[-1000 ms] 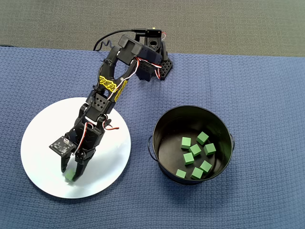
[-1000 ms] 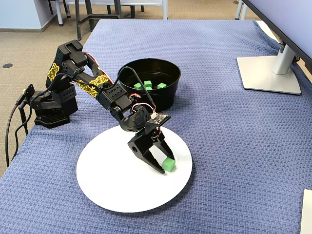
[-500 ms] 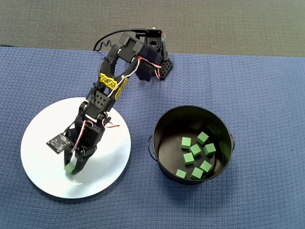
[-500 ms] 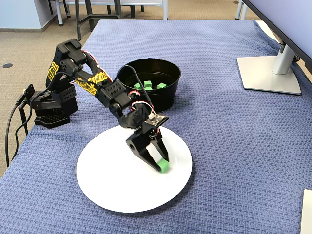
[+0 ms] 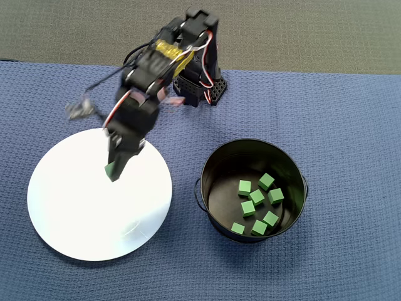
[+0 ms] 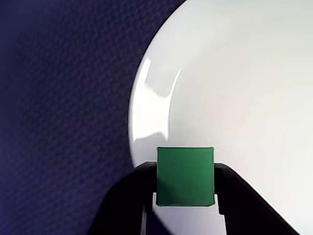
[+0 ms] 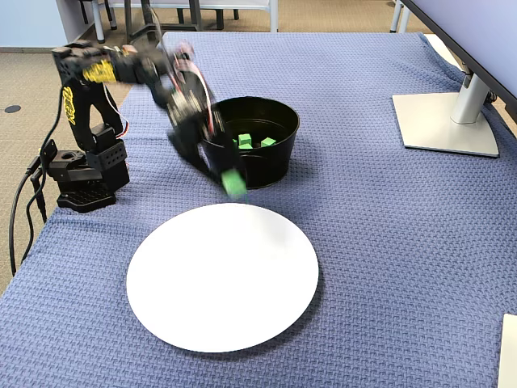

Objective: Pick up the green cubes from the white plate and place them in the black recipient

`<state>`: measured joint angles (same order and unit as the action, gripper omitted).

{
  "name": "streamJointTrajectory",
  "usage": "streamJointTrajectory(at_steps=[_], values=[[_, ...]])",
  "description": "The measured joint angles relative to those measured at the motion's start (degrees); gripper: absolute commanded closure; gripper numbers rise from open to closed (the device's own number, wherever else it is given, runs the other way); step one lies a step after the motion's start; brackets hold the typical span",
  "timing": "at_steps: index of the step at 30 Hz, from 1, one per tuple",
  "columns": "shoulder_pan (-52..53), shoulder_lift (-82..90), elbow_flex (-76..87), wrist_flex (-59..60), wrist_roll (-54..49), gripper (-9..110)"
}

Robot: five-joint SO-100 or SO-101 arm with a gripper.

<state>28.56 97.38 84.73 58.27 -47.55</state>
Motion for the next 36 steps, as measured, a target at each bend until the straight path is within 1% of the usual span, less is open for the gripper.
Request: streamJointTrajectory(at_steps=[4,7,10,15,16,18,20,23,26,29,31,33,36], values=[[-8.0,10.2,0.0,8.5,10.4,101],[-16.2,17.1,0.6,12.7,19.2,101],[-25.6,21.1,2.1,14.2,28.0,101],[-38.6,21.5,6.8,13.4,40.1,102],[-41.2,21.1,7.8,12.3,41.8,99],[-44.6,19.3,8.8,10.5,44.1,69],[-46.0,16.8,8.8,9.6,44.6,65],[-47.5,14.6,8.8,9.2,43.9,65],[-47.5,14.6,8.8,9.2,42.3,68],[-45.0,15.0,8.8,9.4,40.0,81],[-42.3,17.1,9.9,9.8,38.9,84],[-38.8,19.8,12.1,9.9,38.1,92],[-32.5,24.7,16.2,9.9,38.1,98]])
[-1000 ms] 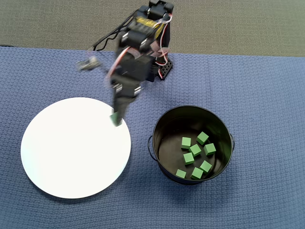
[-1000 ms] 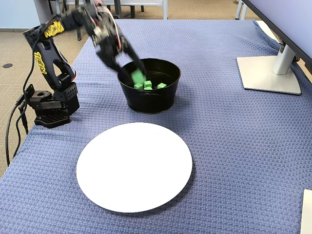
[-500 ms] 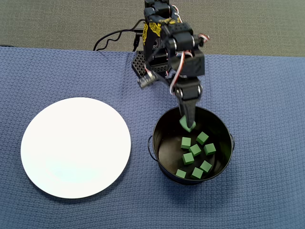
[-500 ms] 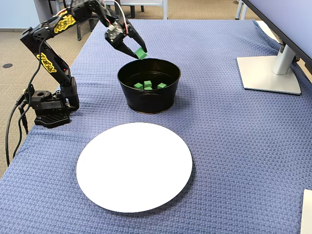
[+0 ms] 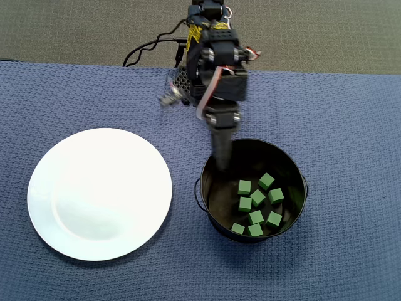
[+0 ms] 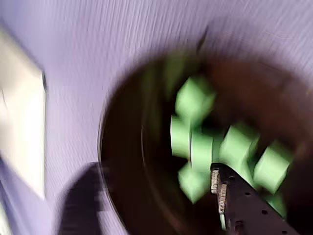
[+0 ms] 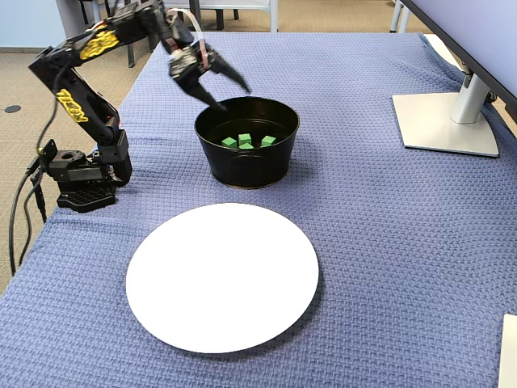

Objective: Pick up the green cubes from the white plate and place them in the black recipient

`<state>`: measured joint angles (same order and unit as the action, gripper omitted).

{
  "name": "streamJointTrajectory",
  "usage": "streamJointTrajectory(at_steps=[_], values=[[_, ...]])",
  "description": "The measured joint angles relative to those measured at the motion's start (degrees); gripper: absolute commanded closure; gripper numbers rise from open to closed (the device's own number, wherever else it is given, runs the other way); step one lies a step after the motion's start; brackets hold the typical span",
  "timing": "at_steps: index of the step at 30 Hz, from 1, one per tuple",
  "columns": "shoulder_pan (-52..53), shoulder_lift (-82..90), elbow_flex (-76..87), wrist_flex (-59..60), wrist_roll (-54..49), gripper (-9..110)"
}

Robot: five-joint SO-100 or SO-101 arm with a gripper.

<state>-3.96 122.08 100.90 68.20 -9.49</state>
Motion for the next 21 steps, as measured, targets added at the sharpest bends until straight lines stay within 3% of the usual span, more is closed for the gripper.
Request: streamJointTrajectory(at_steps=[7,21], values=[[10.0,15.5,16.2,-1.5,0.4,101],[10.9,41.6,43.1,1.5,1.6,101]])
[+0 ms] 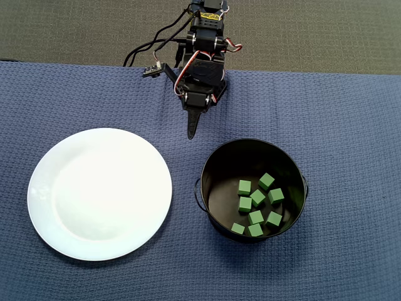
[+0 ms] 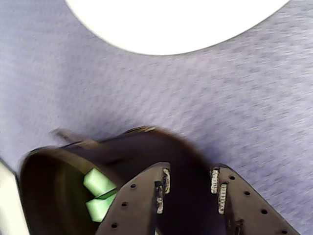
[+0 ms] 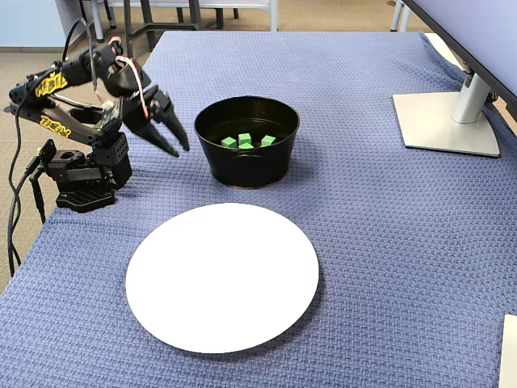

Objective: Pick up the green cubes from the white plate and place them in the black recipient

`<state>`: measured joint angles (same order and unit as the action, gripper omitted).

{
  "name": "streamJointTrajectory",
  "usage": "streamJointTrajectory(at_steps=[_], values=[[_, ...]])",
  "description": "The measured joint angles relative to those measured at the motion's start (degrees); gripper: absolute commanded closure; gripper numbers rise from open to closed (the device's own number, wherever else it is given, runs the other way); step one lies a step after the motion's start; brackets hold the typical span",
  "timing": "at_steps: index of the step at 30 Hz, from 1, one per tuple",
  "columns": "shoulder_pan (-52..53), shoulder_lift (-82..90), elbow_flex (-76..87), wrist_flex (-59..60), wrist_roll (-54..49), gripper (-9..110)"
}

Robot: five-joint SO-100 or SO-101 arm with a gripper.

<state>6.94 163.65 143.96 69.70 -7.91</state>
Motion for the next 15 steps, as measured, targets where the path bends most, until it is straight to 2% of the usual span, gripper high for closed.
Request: streamJointTrajectory(at_steps=[15], values=[[1.8,14.0,15.6,0.6,0.9,101]])
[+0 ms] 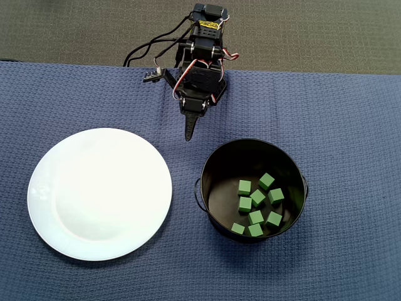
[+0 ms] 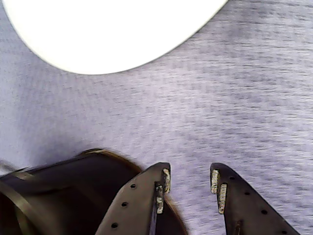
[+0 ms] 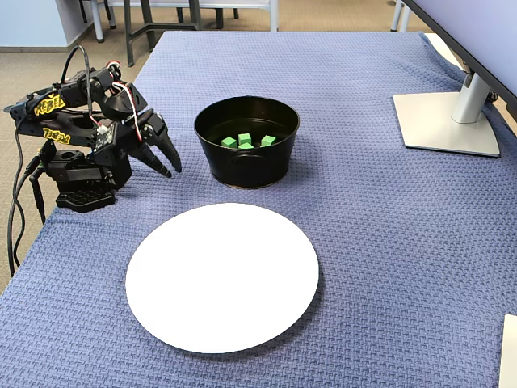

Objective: Pick up the green cubes from the white plate and place them in the black recipient

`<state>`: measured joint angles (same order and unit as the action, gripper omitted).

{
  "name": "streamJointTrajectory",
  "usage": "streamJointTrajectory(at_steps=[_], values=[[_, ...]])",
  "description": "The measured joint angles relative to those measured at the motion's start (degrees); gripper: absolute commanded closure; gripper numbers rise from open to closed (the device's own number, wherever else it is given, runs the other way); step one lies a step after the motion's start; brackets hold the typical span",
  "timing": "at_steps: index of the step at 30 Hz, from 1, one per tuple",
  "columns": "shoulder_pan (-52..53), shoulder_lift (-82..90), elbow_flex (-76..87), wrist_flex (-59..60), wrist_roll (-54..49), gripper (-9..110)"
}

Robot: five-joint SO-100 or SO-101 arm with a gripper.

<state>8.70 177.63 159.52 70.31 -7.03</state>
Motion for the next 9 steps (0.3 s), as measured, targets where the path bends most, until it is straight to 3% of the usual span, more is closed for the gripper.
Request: streamJointTrajectory(at_steps=[9], values=[[1.6,1.5,5.4,-1.1,1.1,101]])
